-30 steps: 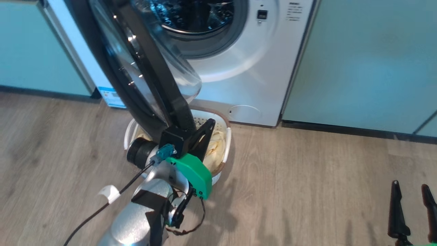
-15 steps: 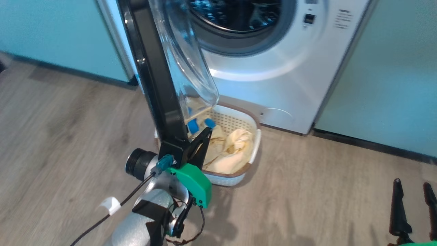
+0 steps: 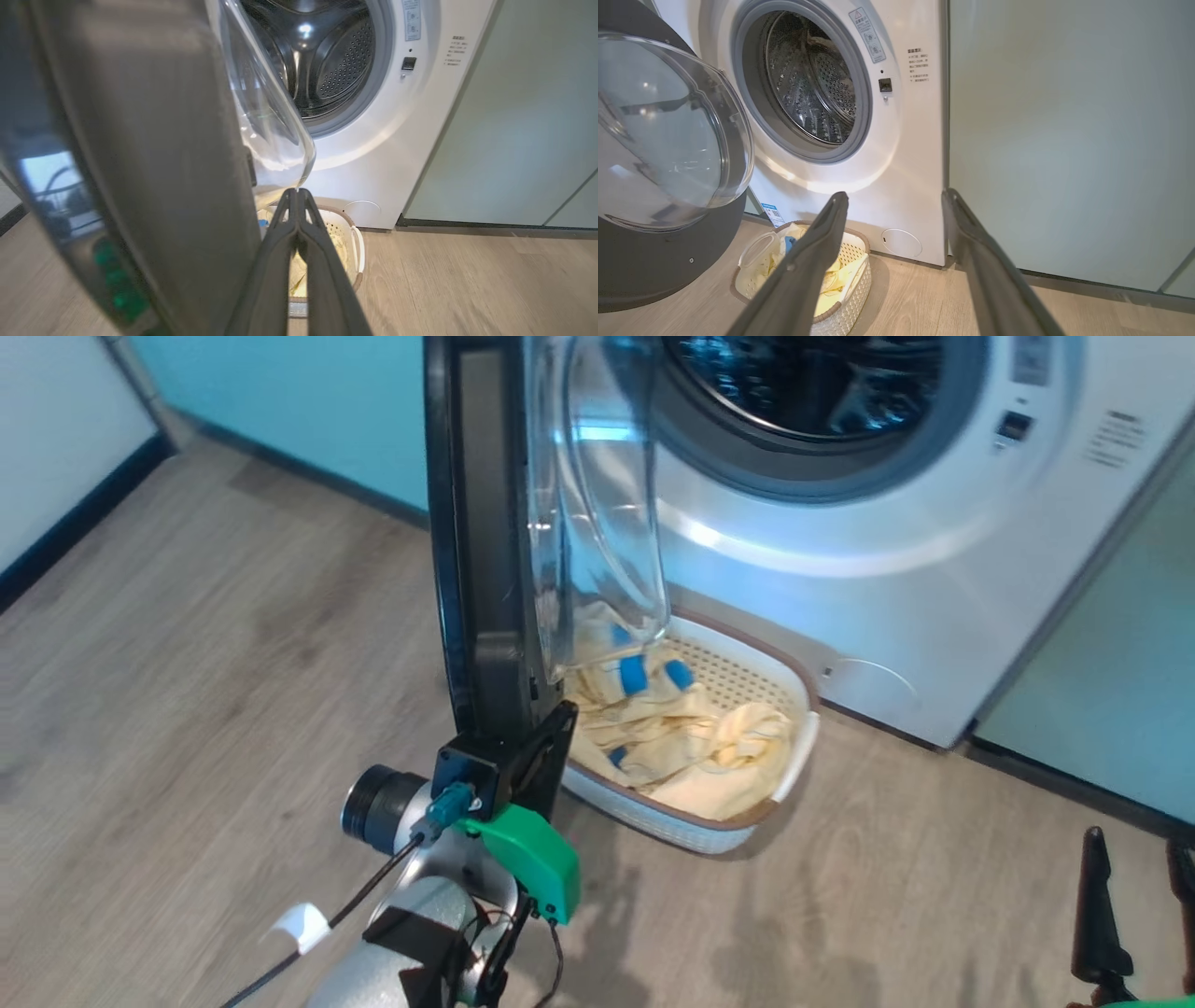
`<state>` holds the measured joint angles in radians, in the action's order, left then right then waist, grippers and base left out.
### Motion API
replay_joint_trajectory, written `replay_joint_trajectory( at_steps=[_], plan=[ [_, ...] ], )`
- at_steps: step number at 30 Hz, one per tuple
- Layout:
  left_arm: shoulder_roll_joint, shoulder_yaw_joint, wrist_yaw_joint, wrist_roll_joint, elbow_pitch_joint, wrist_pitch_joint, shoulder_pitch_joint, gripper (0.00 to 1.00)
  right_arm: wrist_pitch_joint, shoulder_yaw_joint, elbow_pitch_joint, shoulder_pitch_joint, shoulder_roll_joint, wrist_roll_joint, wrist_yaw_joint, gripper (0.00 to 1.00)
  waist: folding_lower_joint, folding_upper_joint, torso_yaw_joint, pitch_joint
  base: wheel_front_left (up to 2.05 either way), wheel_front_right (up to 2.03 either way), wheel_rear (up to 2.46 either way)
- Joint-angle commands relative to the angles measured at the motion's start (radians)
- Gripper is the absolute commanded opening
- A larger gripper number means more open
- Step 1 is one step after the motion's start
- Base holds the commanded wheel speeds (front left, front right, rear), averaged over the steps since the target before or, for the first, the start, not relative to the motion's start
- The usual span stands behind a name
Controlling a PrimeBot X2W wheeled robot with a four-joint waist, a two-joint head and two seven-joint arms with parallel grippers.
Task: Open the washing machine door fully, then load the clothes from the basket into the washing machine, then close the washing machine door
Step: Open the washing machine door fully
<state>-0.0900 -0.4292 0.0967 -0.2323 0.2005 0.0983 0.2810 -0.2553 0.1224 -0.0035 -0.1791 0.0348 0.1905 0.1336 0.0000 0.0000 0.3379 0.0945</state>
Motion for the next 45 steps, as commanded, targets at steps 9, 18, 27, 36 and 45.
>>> replay_joint_trajectory(
  at_steps=[9, 18, 27, 36, 45],
  plan=[
    [-0.05, 0.068, 0.041, -0.015, -0.033, 0.02, 0.003, 0.0, -0.006, -0.017, -0.019, 0.013, 0.015, -0.008, -0.003, 1.0, 0.0, 0.0, 0.11, -0.026, 0.0, 0.0, 0.0],
    [-0.084, 0.1, 0.057, -0.022, -0.015, 0.036, 0.002, 0.0, -0.006, -0.021, -0.016, 0.004, 0.015, -0.004, -0.003, 1.0, 0.0, 0.0, 0.146, -0.047, 0.0, 0.0, 0.0],
    [-0.126, 0.161, 0.081, -0.04, 0.038, 0.063, 0.029, 0.0, -0.006, -0.026, -0.015, 0.006, 0.015, -0.003, -0.003, 1.0, 0.0, 0.0, 0.133, -0.039, 0.0, 0.0, 0.0],
    [-0.157, 0.22, 0.101, -0.063, 0.101, 0.104, 0.062, 0.0, -0.006, -0.019, -0.012, 0.017, 0.015, -0.008, -0.003, 1.0, 0.0, 0.0, 0.128, -0.011, 0.0, 0.0, 0.0],
    [-0.176, 0.286, 0.098, -0.099, 0.168, 0.15, 0.105, 0.0, -0.006, -0.009, -0.018, 0.031, 0.015, -0.032, -0.003, 1.0, 0.0, 0.0, 0.131, 0.032, 0.0, 0.0, 0.0]
  ],
)
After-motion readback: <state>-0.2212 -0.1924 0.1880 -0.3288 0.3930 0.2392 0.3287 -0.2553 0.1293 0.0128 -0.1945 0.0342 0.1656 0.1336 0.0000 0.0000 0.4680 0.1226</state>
